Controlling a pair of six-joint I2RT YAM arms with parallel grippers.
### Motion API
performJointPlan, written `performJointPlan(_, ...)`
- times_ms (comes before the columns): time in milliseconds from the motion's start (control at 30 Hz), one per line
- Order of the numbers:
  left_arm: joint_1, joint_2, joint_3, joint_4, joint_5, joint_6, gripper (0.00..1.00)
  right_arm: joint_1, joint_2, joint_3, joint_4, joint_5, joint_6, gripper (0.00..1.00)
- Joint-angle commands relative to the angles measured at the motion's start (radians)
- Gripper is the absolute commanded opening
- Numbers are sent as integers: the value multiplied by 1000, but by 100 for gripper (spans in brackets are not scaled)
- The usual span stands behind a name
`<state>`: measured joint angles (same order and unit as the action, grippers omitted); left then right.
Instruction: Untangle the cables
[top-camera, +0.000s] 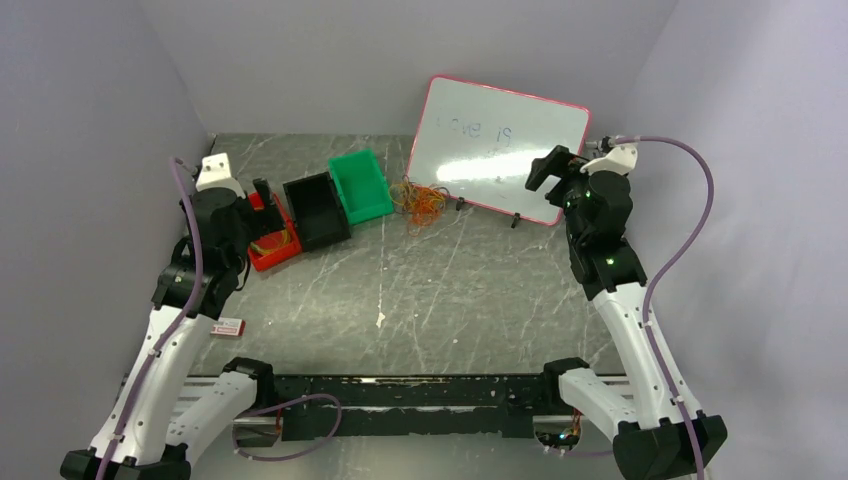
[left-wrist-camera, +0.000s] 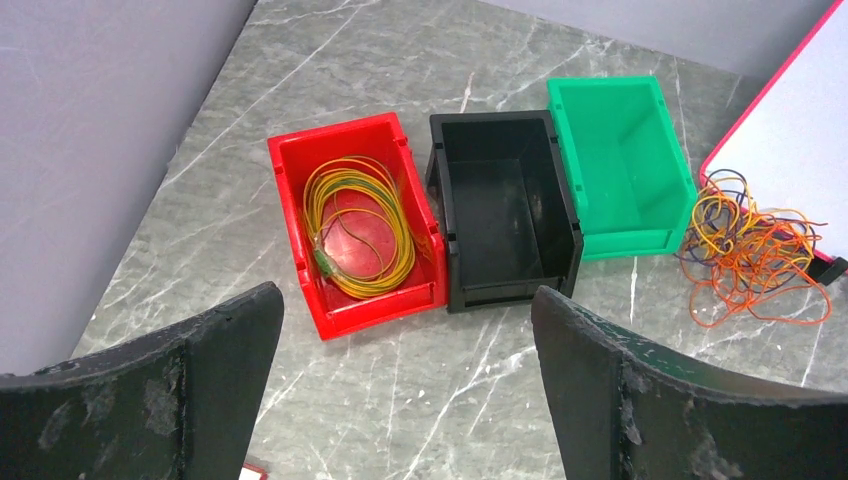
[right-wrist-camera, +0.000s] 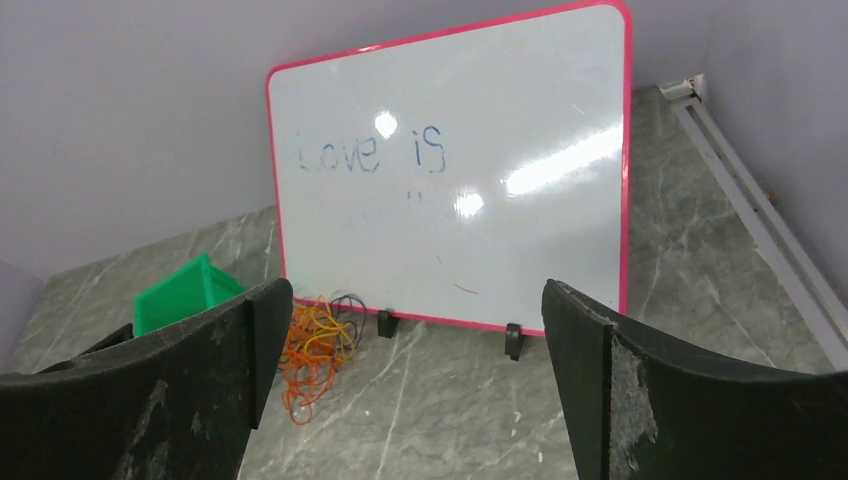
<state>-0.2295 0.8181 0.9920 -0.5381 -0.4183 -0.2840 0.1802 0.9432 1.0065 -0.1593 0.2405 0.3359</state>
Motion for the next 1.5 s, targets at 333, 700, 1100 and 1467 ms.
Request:
performJointPlan(333, 14, 1, 16, 33, -24, -19, 99, -9, 3, 14, 25, 42, 82, 100)
performJointPlan(700, 13, -41, -93, 98, -8, -30, 99, 4, 188, 118, -126, -281, 100, 100)
performJointPlan(1100, 17, -49, -145, 132, 120, -27, 93, 349, 651, 250, -1, -28, 193, 100)
performJointPlan(1467, 19, -51, -150, 128, 131, -27, 93, 418, 1014, 455, 17, -1, 243, 100)
